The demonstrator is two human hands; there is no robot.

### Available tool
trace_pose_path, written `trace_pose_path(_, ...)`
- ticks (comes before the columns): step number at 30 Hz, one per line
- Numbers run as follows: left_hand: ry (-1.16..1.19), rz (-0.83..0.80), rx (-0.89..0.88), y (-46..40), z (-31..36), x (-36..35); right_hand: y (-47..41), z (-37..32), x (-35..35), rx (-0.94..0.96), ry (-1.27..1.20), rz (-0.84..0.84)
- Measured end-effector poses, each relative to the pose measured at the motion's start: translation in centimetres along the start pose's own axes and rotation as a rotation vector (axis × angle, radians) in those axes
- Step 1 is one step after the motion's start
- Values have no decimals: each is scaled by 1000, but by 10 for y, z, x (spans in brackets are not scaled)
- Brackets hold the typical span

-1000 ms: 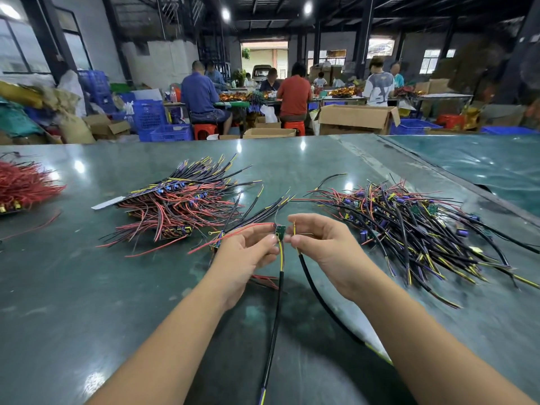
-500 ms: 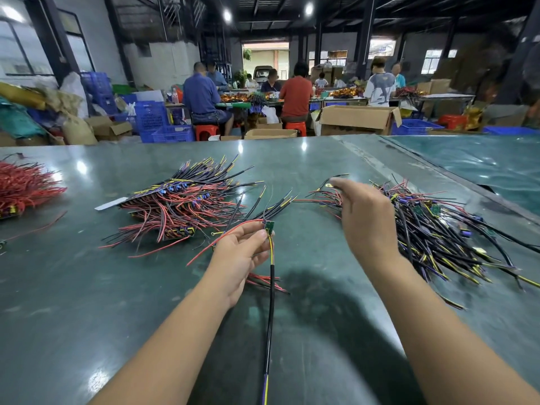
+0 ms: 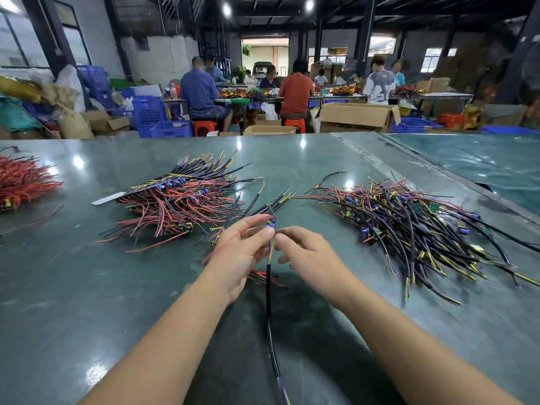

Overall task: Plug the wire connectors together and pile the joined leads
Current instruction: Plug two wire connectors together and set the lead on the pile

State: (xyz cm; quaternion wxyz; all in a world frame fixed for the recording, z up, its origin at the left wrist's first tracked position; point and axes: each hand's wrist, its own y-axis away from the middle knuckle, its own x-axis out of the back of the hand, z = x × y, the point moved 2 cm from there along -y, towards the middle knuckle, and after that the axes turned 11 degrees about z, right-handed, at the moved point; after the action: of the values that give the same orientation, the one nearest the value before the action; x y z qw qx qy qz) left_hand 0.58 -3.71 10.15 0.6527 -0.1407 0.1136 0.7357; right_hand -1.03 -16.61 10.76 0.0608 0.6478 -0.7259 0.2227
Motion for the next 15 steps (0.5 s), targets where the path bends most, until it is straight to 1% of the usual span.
trace_pose_path(2, -28, -5, 3, 0, 0, 0, 3, -3, -1, -24, -64, -47)
trace_pose_path(5, -44, -13, 57, 1, -2, 0, 7, -3, -4, -8, -68, -129)
trace_pose_path(8, -40, -89, 165, 4, -2, -1, 10, -1, -4, -82, -186, -140)
trace_pose_path(11, -49, -83, 146, 4, -2, 0, 11, 0, -5, -157, -294, -140)
trace_pose_path(15, -55, -38, 94, 4, 0, 0, 10, -2, -4, -46, -206, -82)
